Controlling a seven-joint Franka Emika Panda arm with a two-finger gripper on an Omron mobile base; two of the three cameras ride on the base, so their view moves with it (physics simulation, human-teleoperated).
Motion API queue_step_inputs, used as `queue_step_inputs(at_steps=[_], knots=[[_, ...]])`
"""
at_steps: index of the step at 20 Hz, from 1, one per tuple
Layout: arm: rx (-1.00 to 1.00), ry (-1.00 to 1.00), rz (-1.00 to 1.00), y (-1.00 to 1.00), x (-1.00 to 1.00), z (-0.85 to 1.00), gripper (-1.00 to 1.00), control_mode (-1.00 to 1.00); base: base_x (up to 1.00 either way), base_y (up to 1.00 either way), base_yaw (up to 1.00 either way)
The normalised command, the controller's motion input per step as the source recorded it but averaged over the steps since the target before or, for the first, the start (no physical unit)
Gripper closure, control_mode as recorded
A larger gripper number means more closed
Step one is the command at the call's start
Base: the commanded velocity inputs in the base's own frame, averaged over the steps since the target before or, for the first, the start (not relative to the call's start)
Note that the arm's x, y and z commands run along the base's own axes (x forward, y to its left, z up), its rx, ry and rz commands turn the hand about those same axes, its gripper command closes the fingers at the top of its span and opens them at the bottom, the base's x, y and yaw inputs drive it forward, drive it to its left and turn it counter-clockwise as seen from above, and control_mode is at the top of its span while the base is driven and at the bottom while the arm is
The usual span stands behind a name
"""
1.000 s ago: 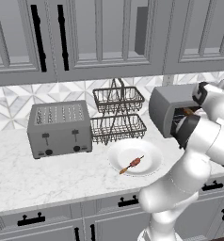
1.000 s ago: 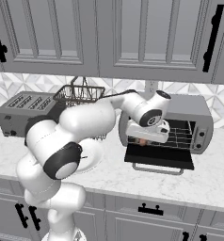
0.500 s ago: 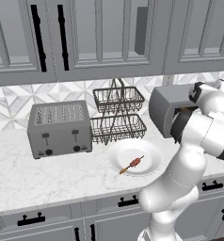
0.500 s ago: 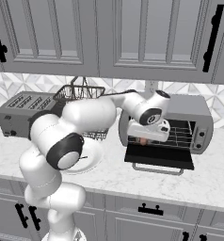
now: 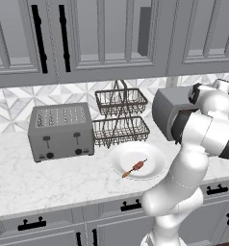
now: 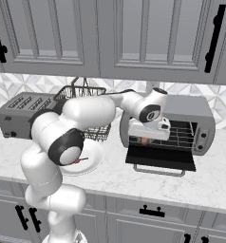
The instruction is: Pick up the kebab skewer and baguette bread, and place them inside the toaster oven. Close the toaster oven door and start by setting the timer.
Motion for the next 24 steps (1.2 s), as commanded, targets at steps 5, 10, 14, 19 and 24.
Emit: queue_step_inputs(at_steps=[5,10,14,19,24], knots=[[-0.02,0.0,0.0,0.0,0.0,-0.07,-1.0,-1.0,0.0,0.0,0.0],[-0.01,0.0,0.0,0.0,-0.11,0.0,-1.0,-1.0,0.0,0.0,0.0],[0.0,-0.01,0.0,0.0,-0.2,0.0,-1.0,-1.0,0.0,0.0,0.0],[0.0,-0.06,0.0,0.07,-0.06,0.29,-1.0,-1.0,0.0,0.0,0.0],[0.0,-0.07,0.0,0.19,-0.34,0.46,-1.0,-1.0,0.0,0.0,0.0]])
